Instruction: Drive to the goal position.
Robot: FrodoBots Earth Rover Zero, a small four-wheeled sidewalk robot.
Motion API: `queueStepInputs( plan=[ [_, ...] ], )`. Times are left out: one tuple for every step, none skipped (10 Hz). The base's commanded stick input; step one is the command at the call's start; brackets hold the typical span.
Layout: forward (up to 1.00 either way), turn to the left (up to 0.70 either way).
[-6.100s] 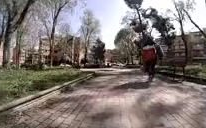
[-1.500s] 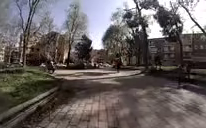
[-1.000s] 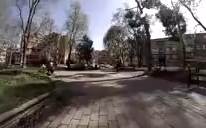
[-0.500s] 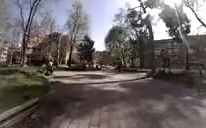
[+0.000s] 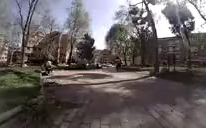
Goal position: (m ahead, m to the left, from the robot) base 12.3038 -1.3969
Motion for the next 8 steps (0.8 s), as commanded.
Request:
queueStepInputs(
  plan=[
    [0.70, 0.00],
    [0.70, -0.16],
    [0.70, -0.35],
    [0.70, -0.35],
    [0.70, -0.35],
    [0.70, -0.25],
    [0.70, -0.08],
    [0.70, 0.00]
  ],
)
